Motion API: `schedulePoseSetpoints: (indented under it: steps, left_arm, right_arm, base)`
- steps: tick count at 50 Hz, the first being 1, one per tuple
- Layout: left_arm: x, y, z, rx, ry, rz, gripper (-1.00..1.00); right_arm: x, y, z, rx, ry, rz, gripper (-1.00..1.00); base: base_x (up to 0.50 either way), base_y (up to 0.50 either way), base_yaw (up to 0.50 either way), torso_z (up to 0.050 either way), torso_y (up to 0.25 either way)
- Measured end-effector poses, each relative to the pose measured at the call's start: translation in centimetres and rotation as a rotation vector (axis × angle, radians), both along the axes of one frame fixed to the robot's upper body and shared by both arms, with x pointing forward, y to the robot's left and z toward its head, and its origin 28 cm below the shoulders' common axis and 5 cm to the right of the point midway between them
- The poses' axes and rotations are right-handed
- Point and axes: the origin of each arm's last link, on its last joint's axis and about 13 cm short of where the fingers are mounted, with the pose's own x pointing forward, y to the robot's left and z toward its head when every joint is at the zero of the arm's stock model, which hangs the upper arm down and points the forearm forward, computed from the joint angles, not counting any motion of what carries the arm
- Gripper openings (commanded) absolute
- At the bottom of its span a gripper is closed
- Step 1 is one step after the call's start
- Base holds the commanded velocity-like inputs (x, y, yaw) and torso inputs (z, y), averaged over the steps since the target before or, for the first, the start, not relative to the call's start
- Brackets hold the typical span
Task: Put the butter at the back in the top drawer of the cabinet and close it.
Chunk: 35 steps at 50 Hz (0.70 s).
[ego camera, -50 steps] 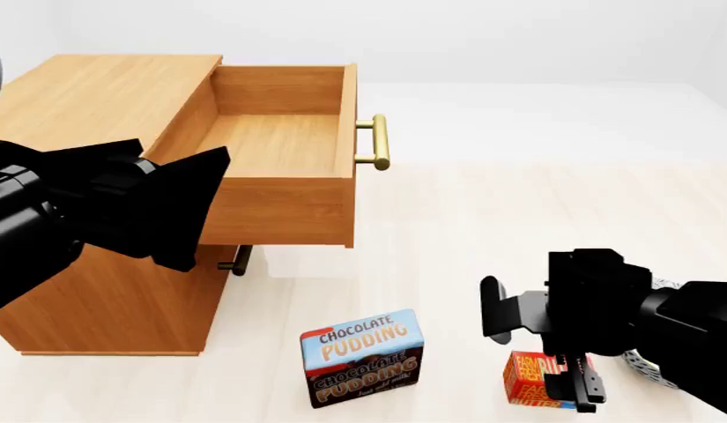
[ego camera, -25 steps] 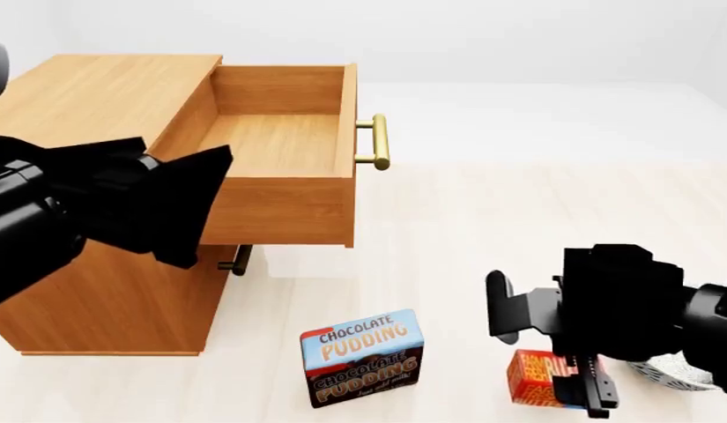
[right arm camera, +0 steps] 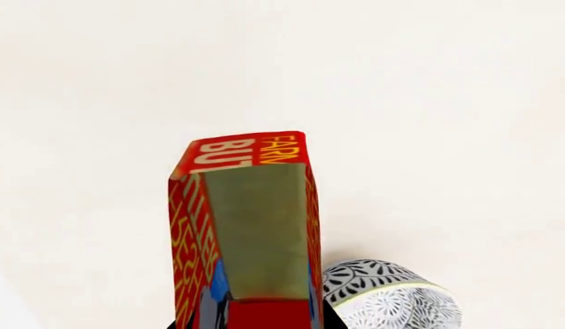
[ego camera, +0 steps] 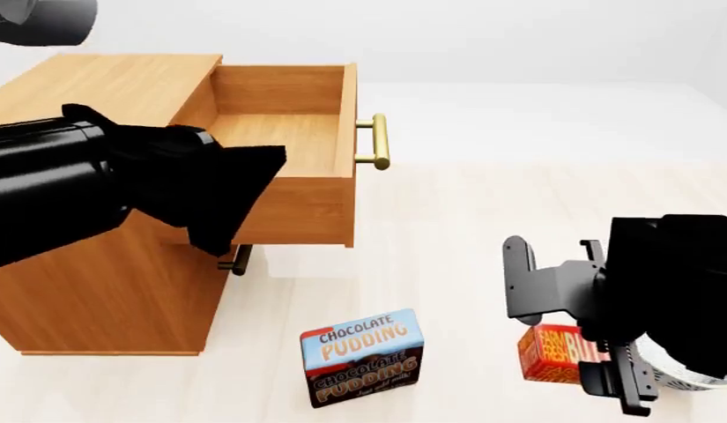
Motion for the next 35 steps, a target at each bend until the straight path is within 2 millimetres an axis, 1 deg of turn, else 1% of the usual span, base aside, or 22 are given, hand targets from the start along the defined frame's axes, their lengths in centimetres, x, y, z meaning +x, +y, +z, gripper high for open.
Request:
schedulePoseSetpoints:
  steps: [8,16,25,35]
  left_arm:
    - [1.0,-0.6,0.9,0.077,0.017,-0.109,1.00]
    - [2.2,-1.0,1.5,0.194,-0.004,-0.224,1.00]
    - [3.6,-1.4,1.5,0.325,-0.030,-0.331,1.00]
    - [4.6,-1.6,0.9,0.444,-0.035,-0.443,1.00]
  right_arm:
    - [-1.0,0.7,1.9,0.003,-0.038,0.028,-1.00]
    - [-1.5,1.4,3.2,0.005,-0.062,0.052,-1.00]
    - [-1.7,2.1,4.5,0.014,-0.080,0.075,-1.00]
    - [-1.8,2.8,5.7,0.027,-0.099,0.095,-1.00]
  base:
    - [0.00,0.00,0.00,0.000,0.000]
    - [0.00,0.00,0.00,0.000,0.001]
    - [0.00,0.00,0.00,0.000,0.001]
    - [0.00,0.00,0.00,0.001,0.001]
